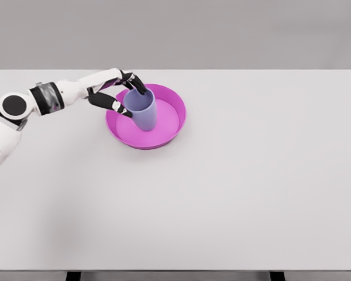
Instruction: Flip the cup with left arm and place it on the plate
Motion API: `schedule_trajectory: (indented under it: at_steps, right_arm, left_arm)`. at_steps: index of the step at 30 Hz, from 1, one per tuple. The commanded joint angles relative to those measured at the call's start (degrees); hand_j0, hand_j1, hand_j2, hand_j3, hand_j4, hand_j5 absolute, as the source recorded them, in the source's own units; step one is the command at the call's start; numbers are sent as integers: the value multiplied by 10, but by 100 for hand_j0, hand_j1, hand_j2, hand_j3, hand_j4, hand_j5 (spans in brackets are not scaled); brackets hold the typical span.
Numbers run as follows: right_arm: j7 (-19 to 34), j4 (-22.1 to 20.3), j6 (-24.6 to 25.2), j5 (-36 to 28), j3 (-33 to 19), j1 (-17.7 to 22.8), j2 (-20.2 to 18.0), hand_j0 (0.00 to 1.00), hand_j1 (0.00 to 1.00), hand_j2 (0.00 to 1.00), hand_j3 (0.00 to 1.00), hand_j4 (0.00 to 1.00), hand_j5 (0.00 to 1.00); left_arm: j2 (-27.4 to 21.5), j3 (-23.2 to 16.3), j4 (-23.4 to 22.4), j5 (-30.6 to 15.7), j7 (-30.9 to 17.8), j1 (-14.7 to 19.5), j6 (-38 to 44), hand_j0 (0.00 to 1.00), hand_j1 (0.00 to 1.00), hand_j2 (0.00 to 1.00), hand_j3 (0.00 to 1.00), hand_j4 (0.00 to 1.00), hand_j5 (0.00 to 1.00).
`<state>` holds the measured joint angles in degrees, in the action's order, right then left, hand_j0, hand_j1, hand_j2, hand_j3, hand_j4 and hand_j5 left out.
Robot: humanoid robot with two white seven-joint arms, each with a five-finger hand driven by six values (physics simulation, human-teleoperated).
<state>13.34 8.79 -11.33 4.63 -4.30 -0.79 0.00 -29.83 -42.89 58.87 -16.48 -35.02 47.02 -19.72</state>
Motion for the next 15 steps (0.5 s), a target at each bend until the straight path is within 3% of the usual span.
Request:
schedule_trajectory:
  at_steps: [1,3,7,15]
  right_arm:
    - [0,0,0,0,0,0,0,100,100,100,100,100,100]
    - [0,0,0,0,0,0,0,100,100,100,100,100,100]
    - [0,0,0,0,0,0,0,100,100,100,100,100,100]
    - [0,0,0,0,0,0,0,100,100,100,100,100,100]
  left_arm:
    - [6,1,-8,0,0,0,0,58,58,58,58,58,58]
    - [6,2,-5,0,0,0,0,63,63,63,63,63,63]
    - [6,3,-4,0,0,1,0,93,93,93,93,93,93]
    - [0,5,-2,-2,0,0,-1,100,100,100,100,100,100]
